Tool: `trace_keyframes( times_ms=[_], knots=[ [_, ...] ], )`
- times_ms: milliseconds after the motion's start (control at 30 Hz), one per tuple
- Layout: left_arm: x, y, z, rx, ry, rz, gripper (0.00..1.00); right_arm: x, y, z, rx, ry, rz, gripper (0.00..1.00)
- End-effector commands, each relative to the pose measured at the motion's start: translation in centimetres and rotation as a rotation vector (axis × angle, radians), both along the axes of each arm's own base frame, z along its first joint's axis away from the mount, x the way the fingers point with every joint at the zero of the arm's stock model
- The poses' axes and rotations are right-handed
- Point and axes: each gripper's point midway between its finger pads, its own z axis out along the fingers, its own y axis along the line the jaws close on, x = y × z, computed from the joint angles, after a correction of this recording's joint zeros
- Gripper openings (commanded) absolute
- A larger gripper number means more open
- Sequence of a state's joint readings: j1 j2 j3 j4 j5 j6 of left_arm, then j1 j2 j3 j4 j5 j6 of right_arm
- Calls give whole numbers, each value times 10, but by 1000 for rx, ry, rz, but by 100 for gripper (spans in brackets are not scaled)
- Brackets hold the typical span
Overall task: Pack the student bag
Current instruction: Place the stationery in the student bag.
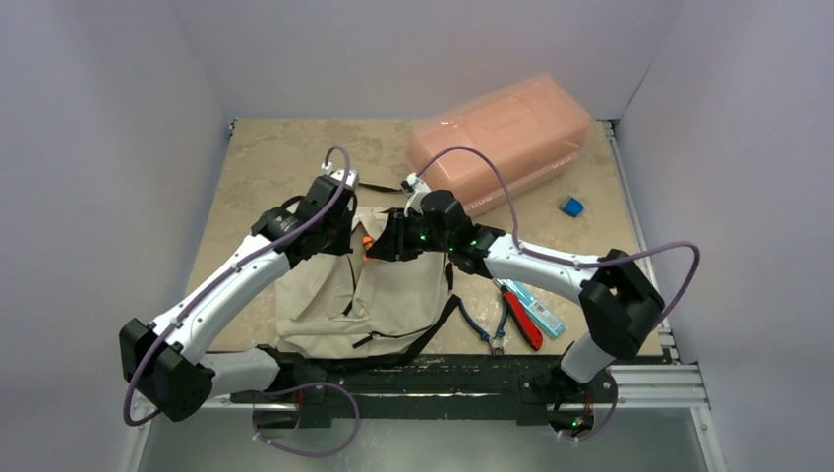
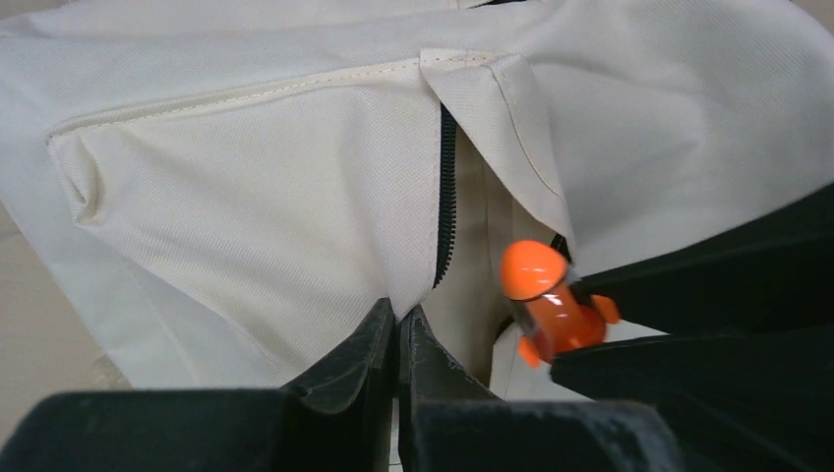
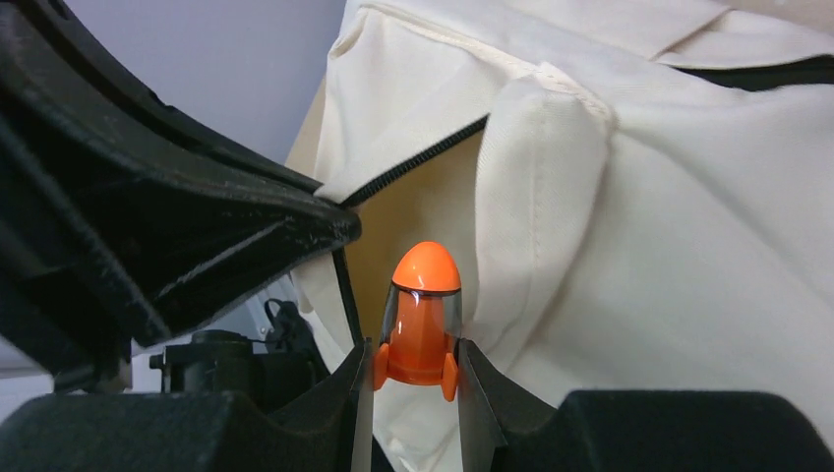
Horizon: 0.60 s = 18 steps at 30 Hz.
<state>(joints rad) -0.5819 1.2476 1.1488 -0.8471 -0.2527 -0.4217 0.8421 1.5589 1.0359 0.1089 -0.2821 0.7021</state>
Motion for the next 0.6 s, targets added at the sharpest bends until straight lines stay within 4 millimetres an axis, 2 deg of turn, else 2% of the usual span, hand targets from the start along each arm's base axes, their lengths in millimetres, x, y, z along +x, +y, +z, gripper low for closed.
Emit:
trace_keyframes(
  times_ms=[0,100,133,167,233,267,300,333,400,433,467,567],
  knots=[
    [-11,-25,18,-150,-34,-133,0,-6,44,27,137,-5,45,0],
    [-15,-26,23,-178,-56,-151,0,8,51,19,151,-21,-7,1],
    [-16,-25,25,-177,-66,-152,0,8,56,15,143,-40,7,16],
    [-16,-23,27,-175,-78,-151,0,4,64,10,134,-48,53,26],
    [-15,-20,31,-166,-101,-146,0,1,69,1,84,-47,103,35],
    [-14,-18,34,-159,-114,-146,0,-3,61,-5,70,-52,106,43],
    [-12,-15,37,-151,-127,-142,0,-5,55,0,88,-83,105,53],
    [-11,-14,40,-145,-139,-143,0,-5,46,14,110,-129,90,61],
    [-7,-12,44,-136,-158,-145,0,-3,34,26,93,-191,71,73],
    [-6,-12,45,-135,-161,-148,0,-2,26,26,47,-191,67,74],
    [-4,-12,46,-129,-161,-152,0,0,21,35,31,-218,56,74],
    [-3,-14,44,-118,-134,-175,0,7,-18,48,-76,-266,-57,77]
  ],
)
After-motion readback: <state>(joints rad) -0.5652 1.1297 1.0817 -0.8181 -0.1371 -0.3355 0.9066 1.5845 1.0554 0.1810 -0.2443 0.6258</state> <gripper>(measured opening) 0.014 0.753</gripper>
